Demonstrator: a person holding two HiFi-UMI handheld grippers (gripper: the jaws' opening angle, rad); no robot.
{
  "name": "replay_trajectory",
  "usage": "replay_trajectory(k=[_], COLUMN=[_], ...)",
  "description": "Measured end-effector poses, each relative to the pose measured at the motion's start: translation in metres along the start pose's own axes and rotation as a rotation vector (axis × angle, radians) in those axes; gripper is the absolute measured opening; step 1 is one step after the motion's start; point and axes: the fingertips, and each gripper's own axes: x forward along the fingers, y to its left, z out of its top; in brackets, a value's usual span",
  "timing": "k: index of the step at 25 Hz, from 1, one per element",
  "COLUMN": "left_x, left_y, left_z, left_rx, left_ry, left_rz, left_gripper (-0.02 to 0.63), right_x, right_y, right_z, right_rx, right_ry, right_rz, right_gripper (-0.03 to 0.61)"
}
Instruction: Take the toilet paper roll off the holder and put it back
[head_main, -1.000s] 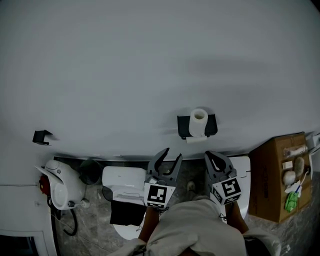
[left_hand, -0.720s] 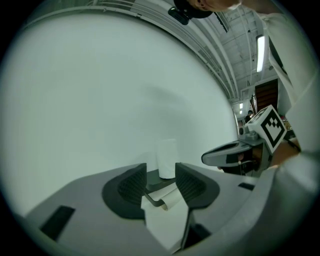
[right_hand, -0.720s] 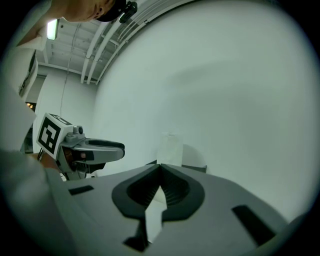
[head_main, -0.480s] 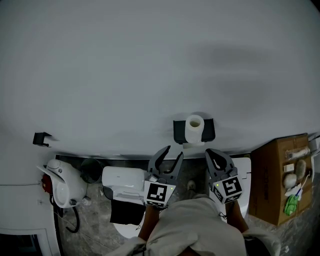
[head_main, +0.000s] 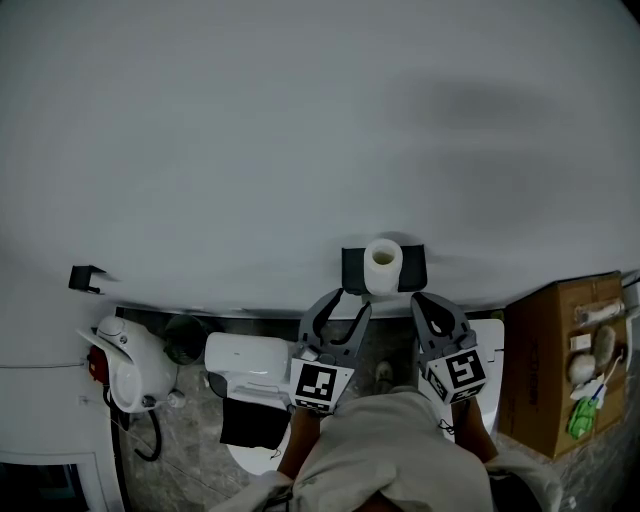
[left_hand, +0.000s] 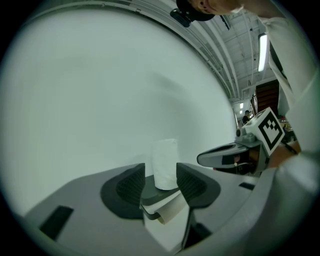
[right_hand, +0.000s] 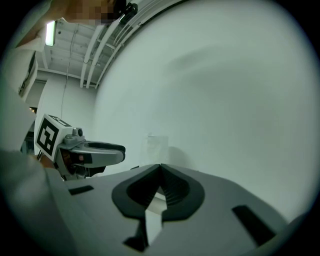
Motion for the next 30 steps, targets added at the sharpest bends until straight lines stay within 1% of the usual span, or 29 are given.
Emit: replay_trajectory(k=[5, 22, 27, 30], left_x=[0.009, 0.036, 0.041, 0.045], left_y=[-0.004, -0.008, -0.012, -0.014], left_z=[-0.001, -0.001, -0.005, -0.007], left_rx=[-0.007, -0.041, -0.079, -0.083], left_ry=[0.012, 0.024, 0.041, 0.053], left_rz=[-0.014, -0.068, -0.105, -0.115], left_gripper=[0.209, 0.279, 0.305, 0.321], right_x=[0.003, 0.014, 0.017, 0.017], right_y=[-0.009, -0.025, -0.028, -0.029], right_z=[0.0, -0.002, -0.003, -0.003], right_rx=[0.0, 0.004, 0.002, 0.002], right_ry=[-0.001, 0.013, 0.014, 0.014], right_rz=[0.0, 0.0, 0.001, 0.004], right_gripper=[-0.003, -0.005, -0.004, -0.004])
